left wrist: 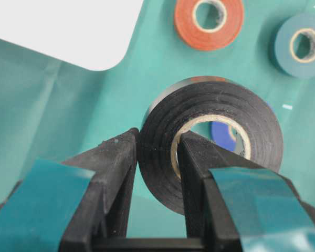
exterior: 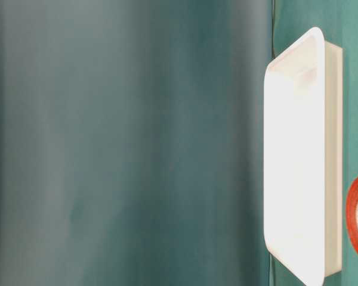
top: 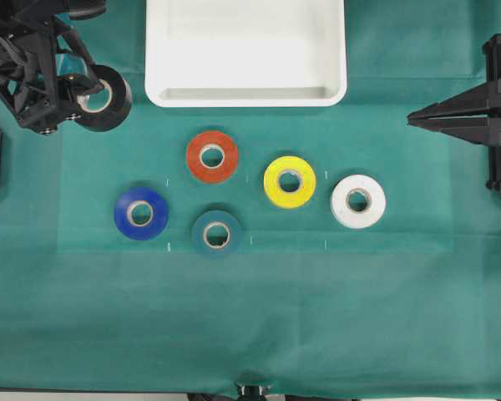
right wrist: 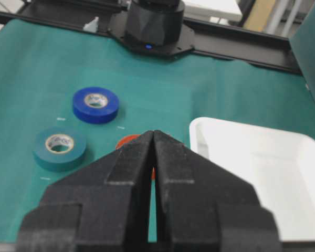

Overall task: Pick up the tape from a random location and place it into the white case.
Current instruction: 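Lift the black tape roll with the left gripper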

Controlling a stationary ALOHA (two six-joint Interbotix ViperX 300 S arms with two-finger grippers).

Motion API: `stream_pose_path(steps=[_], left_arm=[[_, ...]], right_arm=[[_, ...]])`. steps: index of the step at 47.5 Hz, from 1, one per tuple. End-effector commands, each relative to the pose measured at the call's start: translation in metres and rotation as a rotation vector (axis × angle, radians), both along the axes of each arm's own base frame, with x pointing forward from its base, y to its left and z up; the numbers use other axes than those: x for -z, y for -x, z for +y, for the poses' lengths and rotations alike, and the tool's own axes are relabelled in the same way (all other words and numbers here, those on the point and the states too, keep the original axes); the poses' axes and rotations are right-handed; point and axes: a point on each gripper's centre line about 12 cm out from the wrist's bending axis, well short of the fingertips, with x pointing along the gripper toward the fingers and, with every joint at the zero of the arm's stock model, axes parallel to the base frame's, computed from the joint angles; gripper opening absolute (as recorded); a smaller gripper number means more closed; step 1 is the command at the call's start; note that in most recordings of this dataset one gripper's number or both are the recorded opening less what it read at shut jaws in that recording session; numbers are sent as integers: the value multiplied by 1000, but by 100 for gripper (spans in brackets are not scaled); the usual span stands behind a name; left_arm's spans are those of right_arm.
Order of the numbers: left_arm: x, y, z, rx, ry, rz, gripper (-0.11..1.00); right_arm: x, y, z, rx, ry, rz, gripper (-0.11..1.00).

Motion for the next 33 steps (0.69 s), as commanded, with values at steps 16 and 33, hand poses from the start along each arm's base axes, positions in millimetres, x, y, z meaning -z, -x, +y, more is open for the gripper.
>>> stream_pose_path(steps=[16,33], left_arm=[[-12,1,0,1,-9,-36,20],[-12,1,0,1,-9,-36,20]], right_arm=[[-11,-3,0,-2,0,-23,0],[-10,-3,1,-3,-2,-17,0]])
